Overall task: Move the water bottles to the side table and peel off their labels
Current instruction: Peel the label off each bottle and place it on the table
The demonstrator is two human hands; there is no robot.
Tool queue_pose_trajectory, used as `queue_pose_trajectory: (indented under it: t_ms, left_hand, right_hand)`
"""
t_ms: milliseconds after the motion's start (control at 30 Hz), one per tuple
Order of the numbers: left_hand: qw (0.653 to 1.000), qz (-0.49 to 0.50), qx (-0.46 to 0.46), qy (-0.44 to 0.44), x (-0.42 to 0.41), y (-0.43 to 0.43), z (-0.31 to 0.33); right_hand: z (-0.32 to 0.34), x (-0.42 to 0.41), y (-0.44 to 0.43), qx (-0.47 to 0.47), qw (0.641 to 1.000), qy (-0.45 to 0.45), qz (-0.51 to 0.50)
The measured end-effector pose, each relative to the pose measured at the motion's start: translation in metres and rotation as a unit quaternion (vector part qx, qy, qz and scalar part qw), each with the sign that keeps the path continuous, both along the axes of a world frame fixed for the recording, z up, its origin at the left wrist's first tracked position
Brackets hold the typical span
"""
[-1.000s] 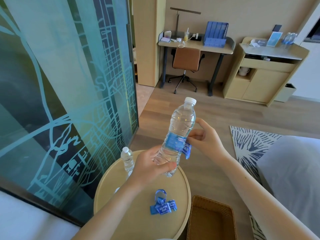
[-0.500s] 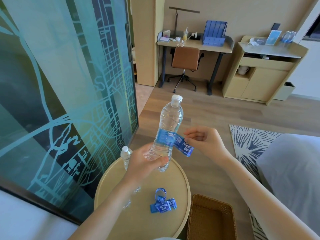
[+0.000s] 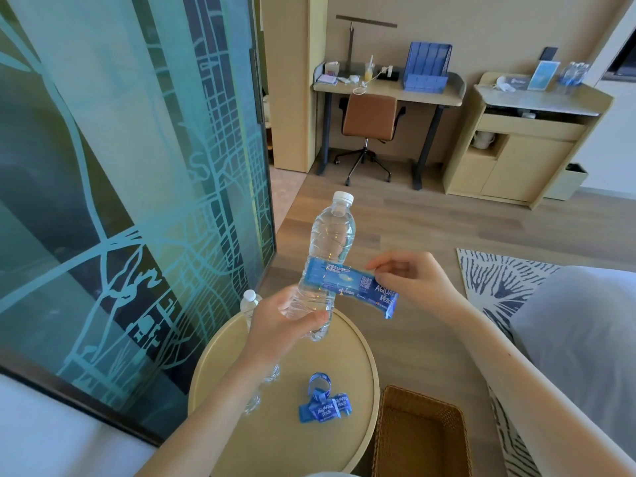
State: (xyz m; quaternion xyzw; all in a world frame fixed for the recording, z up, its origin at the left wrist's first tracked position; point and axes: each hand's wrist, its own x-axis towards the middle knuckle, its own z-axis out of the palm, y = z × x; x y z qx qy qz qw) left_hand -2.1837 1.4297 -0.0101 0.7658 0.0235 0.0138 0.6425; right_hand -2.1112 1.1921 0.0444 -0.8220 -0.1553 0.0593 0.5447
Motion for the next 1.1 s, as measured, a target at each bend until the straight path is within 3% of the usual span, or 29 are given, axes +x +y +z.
queue_pose_trajectory:
  t_ms: [167,400,933,1100]
  left_hand:
    - [0.999,-0.014,0.012,-0.026,0.0,-0.004,-0.005]
    - [0.999,-0.011,-0.002,-0.052,-0.003,-0.01,-0.007]
    - [1.0,0.003,0.017,-0.018,-0.003,-0.015,-0.021]
    - [1.0,0.011,0.007,0.002,-0.001,-0.016,-0.026]
  right_hand:
    - [-0.001,-0.004,0.015,-0.049,0.999,0.015,0.018]
    - [-0.004,-0.01,0.032,-0.069,0.996,-0.057,-0.004]
    - [-0.005,-0.021,0.042,-0.091,0.986,-0.14,0.029]
    - [-0.006,-0.024,0.043,-0.138,0.961,-0.23,0.071]
